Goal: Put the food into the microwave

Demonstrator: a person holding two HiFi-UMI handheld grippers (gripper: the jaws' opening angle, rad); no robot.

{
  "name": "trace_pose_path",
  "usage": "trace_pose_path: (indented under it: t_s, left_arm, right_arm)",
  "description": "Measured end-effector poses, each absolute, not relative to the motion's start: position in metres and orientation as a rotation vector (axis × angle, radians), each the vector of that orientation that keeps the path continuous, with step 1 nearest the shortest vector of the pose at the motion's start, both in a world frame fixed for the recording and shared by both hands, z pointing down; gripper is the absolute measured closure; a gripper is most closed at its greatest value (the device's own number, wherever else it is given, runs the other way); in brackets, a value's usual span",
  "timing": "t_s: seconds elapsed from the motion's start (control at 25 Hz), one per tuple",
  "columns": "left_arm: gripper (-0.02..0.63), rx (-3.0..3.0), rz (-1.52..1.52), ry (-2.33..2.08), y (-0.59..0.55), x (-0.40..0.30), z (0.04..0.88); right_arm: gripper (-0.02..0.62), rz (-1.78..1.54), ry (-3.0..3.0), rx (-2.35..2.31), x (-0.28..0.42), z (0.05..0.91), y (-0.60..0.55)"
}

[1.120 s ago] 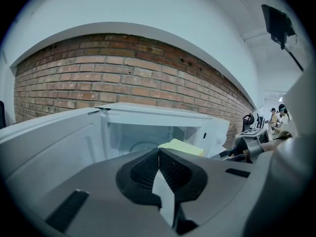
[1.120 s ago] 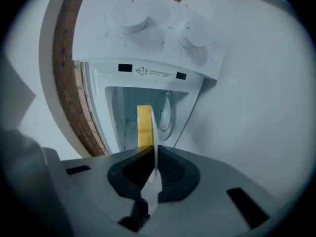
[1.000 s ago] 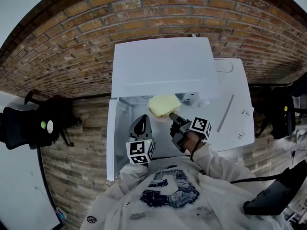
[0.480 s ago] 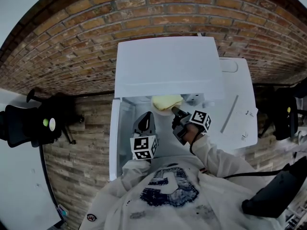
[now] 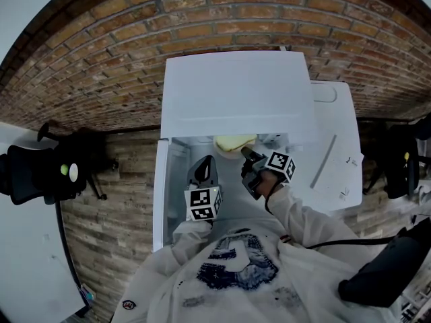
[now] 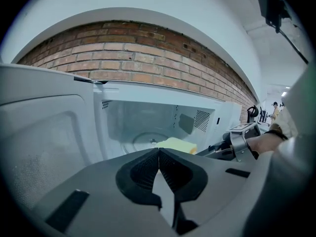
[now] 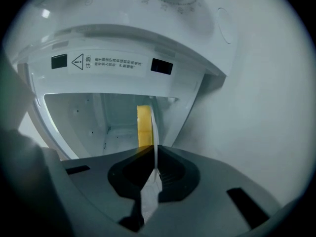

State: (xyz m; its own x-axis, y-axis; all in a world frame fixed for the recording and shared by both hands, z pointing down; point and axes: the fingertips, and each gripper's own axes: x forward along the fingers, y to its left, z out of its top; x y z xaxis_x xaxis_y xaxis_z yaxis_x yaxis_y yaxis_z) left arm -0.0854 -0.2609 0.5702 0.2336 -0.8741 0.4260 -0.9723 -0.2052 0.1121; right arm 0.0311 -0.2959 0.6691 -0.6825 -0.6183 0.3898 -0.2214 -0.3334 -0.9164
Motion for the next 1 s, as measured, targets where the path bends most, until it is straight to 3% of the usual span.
trace_pose_path:
  t_s: [1.0]
  left_arm:
    - [0.595,2.097,0.405,-1.710,-0.256,-0.087,0.579]
  right_arm:
    - [0.572,-2.073,1.586,-1.034,0.013,0.682,-0.327]
